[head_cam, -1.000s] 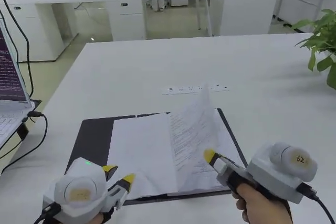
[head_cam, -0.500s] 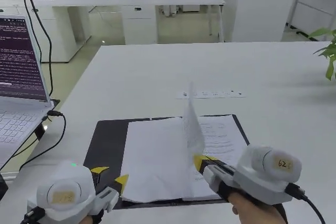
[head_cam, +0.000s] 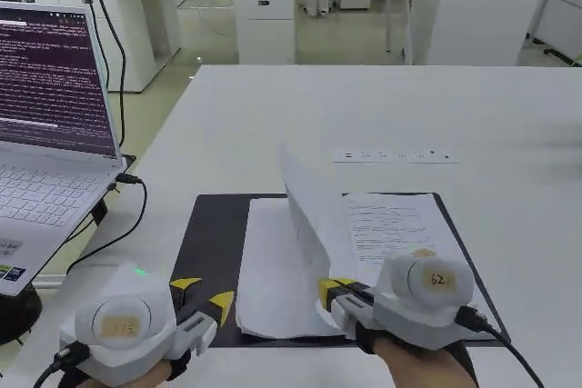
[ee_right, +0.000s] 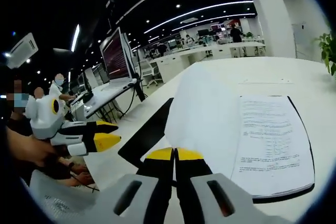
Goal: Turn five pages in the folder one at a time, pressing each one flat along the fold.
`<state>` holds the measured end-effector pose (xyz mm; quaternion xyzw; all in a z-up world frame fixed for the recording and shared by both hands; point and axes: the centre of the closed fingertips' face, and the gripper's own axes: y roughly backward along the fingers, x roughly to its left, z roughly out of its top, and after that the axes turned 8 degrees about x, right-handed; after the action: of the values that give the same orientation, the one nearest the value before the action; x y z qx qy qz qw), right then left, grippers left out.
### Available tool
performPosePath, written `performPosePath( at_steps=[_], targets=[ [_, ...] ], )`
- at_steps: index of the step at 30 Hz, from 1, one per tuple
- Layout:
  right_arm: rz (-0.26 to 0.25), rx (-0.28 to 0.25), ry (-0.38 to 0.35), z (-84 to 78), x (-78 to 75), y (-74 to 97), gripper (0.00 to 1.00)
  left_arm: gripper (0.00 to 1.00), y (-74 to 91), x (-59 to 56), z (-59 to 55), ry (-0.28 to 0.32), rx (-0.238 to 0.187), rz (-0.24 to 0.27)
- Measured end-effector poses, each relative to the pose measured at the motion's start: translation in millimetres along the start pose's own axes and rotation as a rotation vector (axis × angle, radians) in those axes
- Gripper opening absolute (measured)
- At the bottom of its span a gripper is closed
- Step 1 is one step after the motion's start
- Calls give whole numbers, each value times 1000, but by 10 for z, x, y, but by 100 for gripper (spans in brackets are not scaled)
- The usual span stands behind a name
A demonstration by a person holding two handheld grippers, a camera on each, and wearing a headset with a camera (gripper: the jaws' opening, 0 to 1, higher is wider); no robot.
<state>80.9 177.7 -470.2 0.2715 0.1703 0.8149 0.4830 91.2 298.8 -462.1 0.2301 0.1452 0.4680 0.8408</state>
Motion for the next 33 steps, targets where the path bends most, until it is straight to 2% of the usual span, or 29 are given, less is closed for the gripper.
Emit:
performPosePath(
  at_steps=[2, 7, 15, 21, 27, 33],
  targets=[
    [-8, 24, 30, -50, 18, -66, 0, 24, 14, 10, -21, 8, 3, -3],
    [-49, 105, 156, -219, 7, -235, 0, 24, 29, 11, -64, 22, 11, -16],
    [-67, 182, 366, -369, 157, -485, 0, 24, 66, 44, -129, 36, 17, -21],
    [-53, 221, 406, -445, 248, -613, 0, 24, 94, 88, -197, 46, 25, -15],
    [-56, 261, 429, -538, 244, -686, 0, 23, 91, 119, -211, 56, 28, -13],
    [-65, 287, 431, -605, 213, -702, 0, 23, 44, 85, -188, 58, 25, -22]
  ],
)
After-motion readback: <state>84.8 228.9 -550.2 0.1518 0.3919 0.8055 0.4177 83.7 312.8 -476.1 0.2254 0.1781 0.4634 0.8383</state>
